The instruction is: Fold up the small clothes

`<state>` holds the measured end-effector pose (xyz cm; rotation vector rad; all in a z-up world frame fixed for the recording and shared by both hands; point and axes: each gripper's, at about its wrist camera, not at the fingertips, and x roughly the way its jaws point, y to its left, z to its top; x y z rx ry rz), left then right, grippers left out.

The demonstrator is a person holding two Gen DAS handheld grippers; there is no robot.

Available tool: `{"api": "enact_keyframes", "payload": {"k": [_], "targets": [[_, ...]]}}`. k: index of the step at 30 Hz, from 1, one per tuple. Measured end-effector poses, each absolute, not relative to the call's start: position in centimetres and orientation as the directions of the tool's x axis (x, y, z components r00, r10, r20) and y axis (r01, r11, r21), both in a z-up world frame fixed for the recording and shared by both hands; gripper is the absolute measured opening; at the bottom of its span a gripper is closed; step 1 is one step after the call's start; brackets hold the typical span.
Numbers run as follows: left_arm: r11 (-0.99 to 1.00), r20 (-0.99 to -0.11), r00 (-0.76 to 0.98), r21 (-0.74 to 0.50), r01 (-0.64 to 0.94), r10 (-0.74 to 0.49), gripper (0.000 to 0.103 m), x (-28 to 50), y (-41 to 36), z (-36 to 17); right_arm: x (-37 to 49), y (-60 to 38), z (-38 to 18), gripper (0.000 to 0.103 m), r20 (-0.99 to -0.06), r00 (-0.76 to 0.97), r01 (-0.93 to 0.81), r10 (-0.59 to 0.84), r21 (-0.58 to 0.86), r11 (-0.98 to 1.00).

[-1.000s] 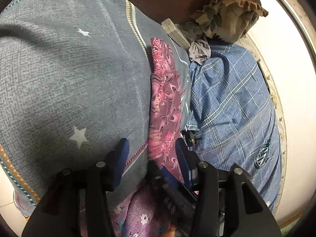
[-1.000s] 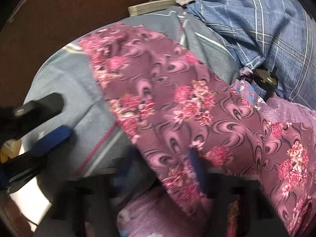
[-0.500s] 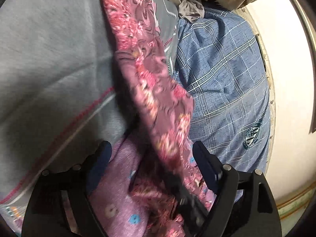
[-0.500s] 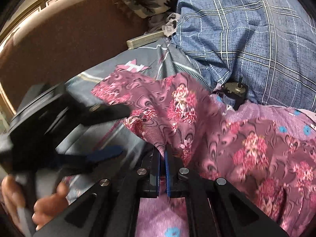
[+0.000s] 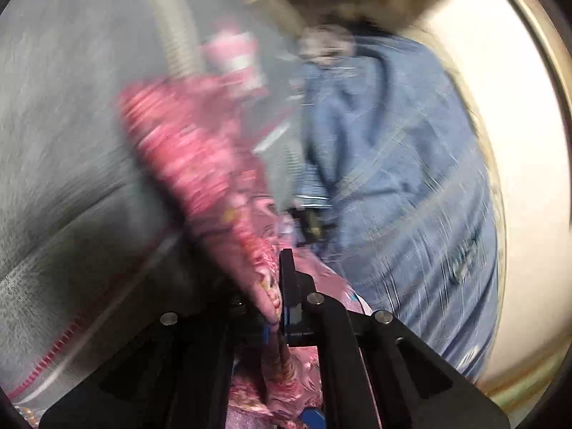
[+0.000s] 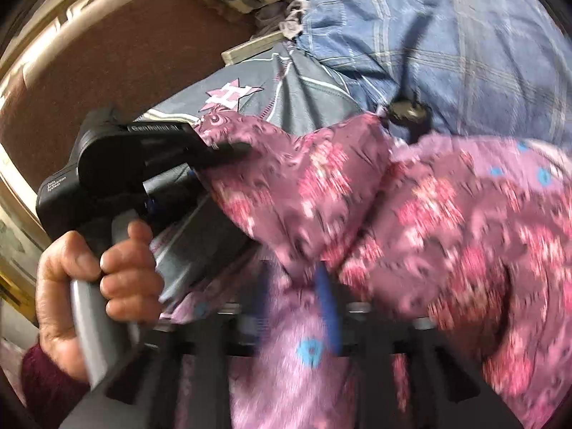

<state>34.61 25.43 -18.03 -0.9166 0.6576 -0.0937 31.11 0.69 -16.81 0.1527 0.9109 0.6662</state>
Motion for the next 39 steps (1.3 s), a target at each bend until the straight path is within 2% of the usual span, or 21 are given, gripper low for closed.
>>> {"api": "enact_keyframes", "payload": {"k": [4, 8, 14, 17, 19, 21, 22, 25, 28, 30, 34, 37, 39], "targets": [[0.705, -0.426, 0.81, -0.709, -0.021, -0.403, 0.003, 34.0, 21.0, -14.3, 29.0, -6.0, -15.2, 0.052, -0.608, 0.53, -0.39, 0.592, 0.445, 0.806], [0.76, -0.411, 0.777, -0.637, 0.13, -0.477, 0.003, 33.7, 14.4, -11.9, 26.2, -16.4, -13.8, 0.053, -0.558, 0.665, -0.222, 0.496, 0.487, 0.845], [0.76, -0.414, 0.678, -0.552, 0.344, -0.608, 0.003, 32.9, 1.9, -10.3, 21.5, -28.8, -13.1, 0.054, -0.543, 0.777, 0.002, 0.319, 0.509, 0.861], [0.735, -0.458, 0.584, -0.517, 0.439, -0.671, 0.003, 32.2, -5.0, -11.1, 19.3, -32.8, -13.1, 0.054, -0.535, 0.803, 0.064, 0.264, 0.517, 0.854], [0.73, -0.527, 0.506, -0.476, 0.489, -0.683, 0.018, 31.7, -9.4, -12.3, 18.4, -34.6, -13.4, 0.055, -0.539, 0.807, 0.095, 0.242, 0.523, 0.847], [0.73, -0.606, 0.429, -0.433, 0.529, -0.67, 0.074, 31.0, -12.5, -13.6, 18.0, -36.0, -13.7, 0.056, -0.552, 0.803, 0.124, 0.224, 0.523, 0.843], [0.739, -0.638, 0.414, -0.401, 0.541, -0.649, 0.076, 30.6, -13.4, -14.2, 17.9, -36.6, -13.8, 0.056, -0.556, 0.803, 0.137, 0.216, 0.524, 0.841], [0.761, -0.649, 0.449, -0.335, 0.555, -0.614, 0.076, 30.0, -13.3, -14.1, 18.2, -37.3, -14.4, 0.056, -0.561, 0.801, 0.156, 0.209, 0.533, 0.832], [0.719, -0.585, 0.433, -0.448, 0.532, -0.685, 0.077, 31.2, -9.7, -12.5, 18.7, -37.2, -14.9, 0.056, -0.573, 0.792, 0.169, 0.208, 0.534, 0.829], [0.685, -0.523, 0.444, -0.518, 0.512, -0.728, 0.084, 32.0, -7.1, -11.1, 18.8, -36.8, -15.2, 0.056, -0.583, 0.784, 0.168, 0.212, 0.529, 0.832], [0.708, -0.469, 0.54, -0.566, 0.423, -0.698, 0.085, 33.5, -1.0, -9.6, 20.6, -34.9, -15.0, 0.056, -0.586, 0.766, 0.129, 0.265, 0.544, 0.829], [0.762, -0.508, 0.598, -0.573, 0.302, -0.62, 0.086, 34.9, 3.2, -10.6, 22.7, -32.2, -14.9, 0.056, -0.623, 0.723, 0.099, 0.298, 0.521, 0.848], [0.814, -0.592, 0.597, -0.546, 0.198, -0.542, 0.086, 36.0, 5.1, -12.3, 24.1, -29.4, -14.6, 0.056, -0.64, 0.697, 0.048, 0.324, 0.492, 0.869]]}}
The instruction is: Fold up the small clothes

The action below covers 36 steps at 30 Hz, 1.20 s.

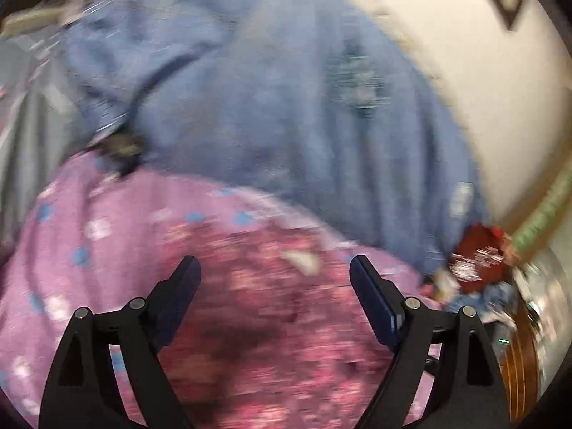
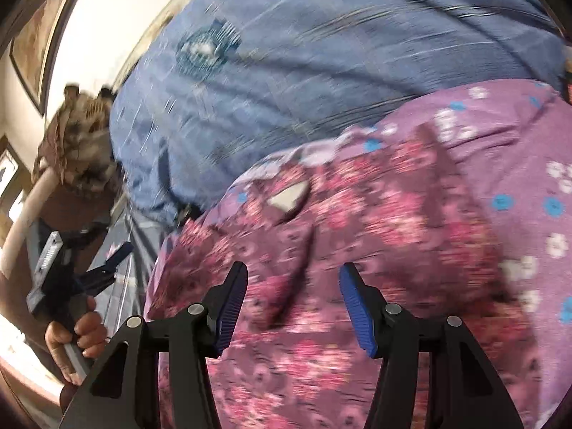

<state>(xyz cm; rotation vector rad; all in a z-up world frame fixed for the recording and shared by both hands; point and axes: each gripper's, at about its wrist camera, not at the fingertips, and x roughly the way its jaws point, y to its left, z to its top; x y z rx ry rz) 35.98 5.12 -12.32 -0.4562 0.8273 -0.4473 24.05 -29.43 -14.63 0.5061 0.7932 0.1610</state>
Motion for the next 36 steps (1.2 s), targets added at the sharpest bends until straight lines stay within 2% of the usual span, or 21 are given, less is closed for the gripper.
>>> {"api": "enact_keyframes", "payload": {"k": [4, 8, 11, 12, 13, 14, 15, 16, 17, 20, 23, 28, 32, 36], "targets": [[0.898, -0.741, 0.527, -0.426, 0.11, -0.417, 0.086, 37.2, 5.8, -15.5, 25.3, -22.9, -14.5, 0.062, -0.696, 0.664, -0.067, 0.273, 0.309, 0.949], [0.95, -0.866, 0.39, -0.283, 0.134, -0.313, 0.086, 37.8, 3.7, -19.4, 27.6, -17.3, -15.4, 0.071, -0.768, 0.615, -0.134, 0.178, 0.122, 0.984], [0.97, -0.898, 0.373, -0.188, 0.153, -0.233, 0.086, 37.5, 2.7, -20.2, 30.3, -15.2, -17.5, 0.071, -0.81, 0.574, -0.137, 0.122, 0.052, 0.989], [0.969, -0.896, 0.376, -0.189, 0.16, -0.237, 0.086, 37.3, 2.7, -20.1, 31.4, -15.1, -18.8, 0.067, -0.836, 0.543, -0.118, 0.086, 0.025, 0.993], [0.966, -0.891, 0.379, -0.2, 0.163, -0.249, 0.086, 37.2, 2.8, -19.9, 32.0, -15.3, -19.8, 0.063, -0.857, 0.51, -0.102, 0.072, 0.023, 0.995], [0.964, -0.886, 0.384, -0.213, 0.161, -0.26, 0.086, 36.8, 2.9, -19.6, 32.4, -15.8, -20.7, 0.046, -0.877, 0.475, -0.074, 0.071, 0.04, 0.996], [0.964, -0.883, 0.389, -0.218, 0.155, -0.263, 0.086, 36.8, 3.2, -19.5, 32.1, -16.6, -20.6, 0.039, -0.865, 0.491, -0.058, 0.1, 0.082, 0.995], [0.965, -0.883, 0.393, -0.217, 0.145, -0.258, 0.086, 36.7, 3.6, -19.4, 31.7, -17.2, -20.1, 0.025, -0.854, 0.508, -0.055, 0.113, 0.099, 0.994], [0.968, -0.883, 0.399, -0.213, 0.13, -0.248, 0.086, 36.8, 3.9, -19.4, 31.3, -17.8, -19.6, 0.008, -0.847, 0.52, -0.04, 0.111, 0.105, 0.994], [0.97, -0.871, 0.429, -0.227, 0.082, -0.24, 0.086, 37.0, 5.0, -18.9, 29.5, -21.4, -16.8, 0.007, -0.788, 0.605, 0.034, 0.117, 0.172, 0.985], [0.97, -0.86, 0.451, -0.234, 0.066, -0.239, 0.086, 37.0, 5.2, -18.6, 28.0, -25.1, -15.0, 0.007, -0.75, 0.66, 0.123, 0.035, 0.153, 0.981], [0.987, -0.896, 0.417, -0.127, 0.095, -0.155, 0.086, 37.1, 3.0, -20.2, 27.0, -32.8, -16.8, 0.007, -0.755, 0.655, 0.278, 0.002, 0.243, 0.929], [0.984, -0.891, 0.42, -0.132, 0.122, -0.172, 0.086, 37.0, 1.9, -20.1, 26.4, -36.6, -18.9, 0.007, -0.731, 0.679, 0.332, 0.066, 0.386, 0.861], [0.986, -0.897, 0.417, -0.1, 0.136, -0.149, 0.086, 37.1, 1.4, -20.5, 26.4, -36.7, -17.7, 0.007, -0.684, 0.729, 0.317, 0.032, 0.379, 0.869]]}}
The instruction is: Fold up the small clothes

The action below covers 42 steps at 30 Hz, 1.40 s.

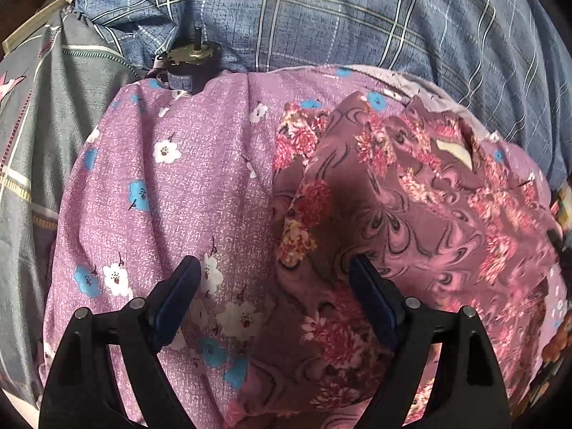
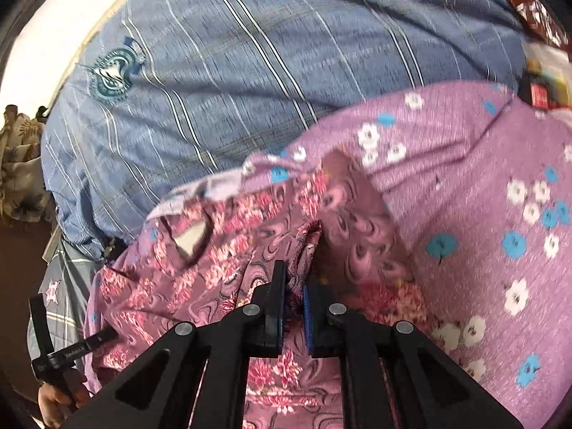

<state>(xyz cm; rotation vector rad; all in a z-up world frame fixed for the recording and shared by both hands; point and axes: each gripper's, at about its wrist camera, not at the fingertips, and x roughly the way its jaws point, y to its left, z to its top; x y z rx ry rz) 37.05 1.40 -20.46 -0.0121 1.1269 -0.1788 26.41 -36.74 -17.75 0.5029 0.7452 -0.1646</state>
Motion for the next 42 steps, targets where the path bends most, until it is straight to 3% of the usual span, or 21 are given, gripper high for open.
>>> {"api": "enact_keyframes", "payload": {"k": [5, 8, 10, 13, 15, 17, 20, 23, 27, 30, 32, 35, 40, 42], "targets": [[0.981, -0.882, 0.429, -0.179, 0.079, -0.196, 0.086, 37.6, 3.2, -19.8, 25.3, -37.8, -18.2, 0.007, -0.679, 0.732, 0.379, -0.064, 0.327, 0.866], [0.989, -0.883, 0.447, -0.146, 0.023, -0.14, 0.086, 37.7, 4.2, -19.7, 24.3, -39.7, -19.1, 0.007, -0.678, 0.731, 0.428, -0.082, 0.361, 0.829], [0.995, -0.894, 0.437, -0.089, 0.038, -0.096, 0.086, 37.8, 3.6, -20.3, 25.0, -40.1, -20.5, 0.008, -0.729, 0.685, 0.423, -0.017, 0.378, 0.823], [0.997, -0.898, 0.439, -0.002, 0.08, -0.037, 0.086, 37.4, 2.0, -20.8, 25.5, -40.1, -21.0, 0.016, -0.774, 0.633, 0.455, -0.028, 0.342, 0.822], [0.996, -0.886, 0.463, 0.025, 0.087, -0.018, 0.086, 37.1, 1.7, -20.2, 25.1, -40.3, -19.7, 0.035, -0.765, 0.643, 0.478, -0.033, 0.367, 0.798], [0.996, -0.874, 0.484, -0.008, 0.084, -0.048, 0.086, 36.9, 1.9, -19.6, 24.3, -40.4, -18.0, 0.043, -0.716, 0.695, 0.479, -0.067, 0.391, 0.786], [0.992, -0.855, 0.507, -0.069, 0.105, -0.113, 0.086, 36.6, 1.7, -18.7, 23.9, -39.3, -15.8, 0.043, -0.65, 0.755, 0.423, -0.087, 0.381, 0.822], [0.987, -0.84, 0.527, -0.061, 0.148, -0.13, 0.086, 36.2, 0.4, -18.2, 24.7, -37.6, -14.9, 0.04, -0.6, 0.8, 0.31, -0.003, 0.409, 0.858], [0.988, -0.865, 0.492, -0.021, 0.156, -0.096, 0.086, 36.6, -0.7, -19.6, 27.6, -36.3, -17.7, 0.039, -0.666, 0.74, 0.275, 0.092, 0.426, 0.862], [0.985, -0.874, 0.484, 0.041, 0.166, -0.045, 0.092, 36.7, -1.2, -20.6, 29.2, -36.6, -21.7, 0.035, -0.791, 0.607, 0.371, 0.08, 0.371, 0.851], [0.986, -0.876, 0.481, 0.057, 0.155, -0.025, 0.093, 36.7, -1.1, -20.3, 29.1, -36.3, -20.9, 0.032, -0.782, 0.622, 0.361, 0.037, 0.329, 0.873], [0.99, -0.868, 0.494, 0.027, 0.141, -0.047, 0.093, 36.4, -0.4, -19.2, 29.2, -34.9, -19.1, 0.038, -0.779, 0.627, 0.353, 0.017, 0.304, 0.885], [0.983, -0.783, 0.598, -0.097, 0.153, -0.171, 0.093, 35.2, 0.7, -15.9, 30.0, -29.2, -16.4, 0.037, -0.708, 0.691, 0.155, 0.145, 0.341, 0.927], [0.978, -0.796, 0.578, -0.088, 0.187, -0.182, 0.093, 35.4, 0.2, -16.6, 31.1, -26.5, -16.8, 0.037, -0.72, 0.665, 0.089, 0.199, 0.341, 0.936]]}}
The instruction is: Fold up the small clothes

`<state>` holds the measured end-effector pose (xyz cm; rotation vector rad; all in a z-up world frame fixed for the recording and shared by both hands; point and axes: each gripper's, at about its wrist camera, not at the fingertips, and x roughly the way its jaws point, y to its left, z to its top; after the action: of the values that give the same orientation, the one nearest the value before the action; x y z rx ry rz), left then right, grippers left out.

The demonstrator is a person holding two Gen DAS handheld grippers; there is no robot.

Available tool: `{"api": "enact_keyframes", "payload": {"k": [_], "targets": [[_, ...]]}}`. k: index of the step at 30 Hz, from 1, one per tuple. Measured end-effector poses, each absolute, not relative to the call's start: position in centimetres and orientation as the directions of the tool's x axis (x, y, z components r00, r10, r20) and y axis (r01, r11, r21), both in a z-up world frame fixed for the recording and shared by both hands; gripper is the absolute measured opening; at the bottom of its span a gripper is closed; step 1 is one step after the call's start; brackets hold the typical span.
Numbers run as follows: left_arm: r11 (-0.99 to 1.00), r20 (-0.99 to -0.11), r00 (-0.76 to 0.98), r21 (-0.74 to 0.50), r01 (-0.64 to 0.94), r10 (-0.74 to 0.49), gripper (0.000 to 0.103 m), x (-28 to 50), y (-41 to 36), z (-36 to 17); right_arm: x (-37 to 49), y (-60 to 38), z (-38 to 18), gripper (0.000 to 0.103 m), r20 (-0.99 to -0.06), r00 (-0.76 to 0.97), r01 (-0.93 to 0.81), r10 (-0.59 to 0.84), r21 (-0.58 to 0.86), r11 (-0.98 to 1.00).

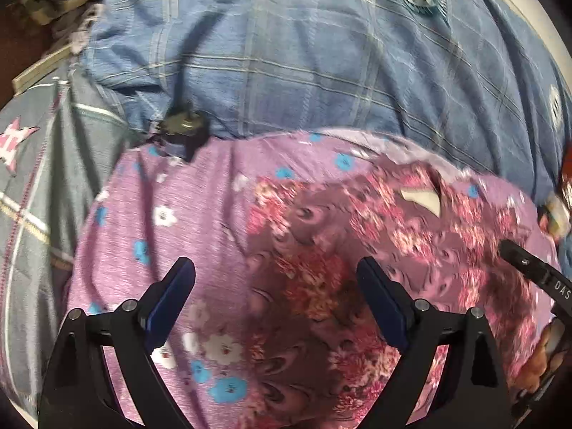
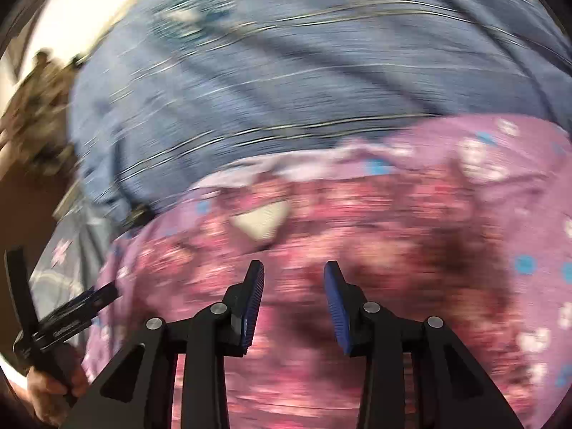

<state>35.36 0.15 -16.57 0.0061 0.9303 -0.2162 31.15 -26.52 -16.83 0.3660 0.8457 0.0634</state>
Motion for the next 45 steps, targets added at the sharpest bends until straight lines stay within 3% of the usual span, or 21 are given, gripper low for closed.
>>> {"api": "enact_keyframes", "payload": {"k": [4, 9, 17, 21, 24, 28, 33, 39, 45], "targets": [[0.969, -0.89, 0.453, 0.055, 0.24, -0.061, 0.094, 36.1, -1.8, -21.0, 32.3, -22.7, -20.3, 0.037, -0.81, 0.537, 0.066, 0.235, 0.318, 0.946], [0.961, -0.891, 0.448, 0.053, 0.273, -0.078, 0.095, 35.4, -0.7, -20.8, 28.6, -21.9, -21.2, 0.034, -0.795, 0.578, 0.03, 0.184, 0.246, 0.969], [0.958, -0.895, 0.436, 0.041, 0.284, -0.091, 0.095, 32.9, 1.5, -21.5, 25.9, -22.0, -20.7, 0.034, -0.816, 0.546, 0.047, 0.189, 0.255, 0.966], [0.96, -0.878, 0.462, 0.011, 0.278, -0.124, 0.095, 29.8, 3.6, -22.0, 24.2, -23.9, -19.2, 0.036, -0.831, 0.494, 0.105, 0.258, 0.352, 0.93], [0.953, -0.841, 0.518, 0.008, 0.303, -0.158, 0.095, 26.2, 5.0, -21.0, 20.6, -26.4, -17.4, 0.036, -0.801, 0.548, 0.136, 0.239, 0.367, 0.92], [0.944, -0.785, 0.614, 0.134, 0.302, -0.085, 0.095, 20.1, 6.4, -20.1, 14.6, -31.0, -15.7, 0.041, -0.776, 0.601, 0.188, 0.191, 0.369, 0.91], [0.971, -0.729, 0.671, 0.037, 0.237, -0.136, 0.095, 14.1, 9.3, -18.8, 6.9, -36.2, -16.3, 0.044, -0.775, 0.621, 0.284, 0.117, 0.361, 0.889], [0.991, -0.808, 0.573, -0.094, 0.098, -0.133, 0.095, 11.0, 11.0, -20.7, 3.0, -36.2, -18.1, 0.044, -0.771, 0.611, 0.279, 0.178, 0.42, 0.863], [0.992, -0.82, 0.568, 0.012, 0.128, -0.064, 0.095, 7.7, 7.8, -21.8, 2.9, -32.4, -19.9, 0.044, -0.778, 0.578, 0.214, 0.247, 0.436, 0.874]]}}
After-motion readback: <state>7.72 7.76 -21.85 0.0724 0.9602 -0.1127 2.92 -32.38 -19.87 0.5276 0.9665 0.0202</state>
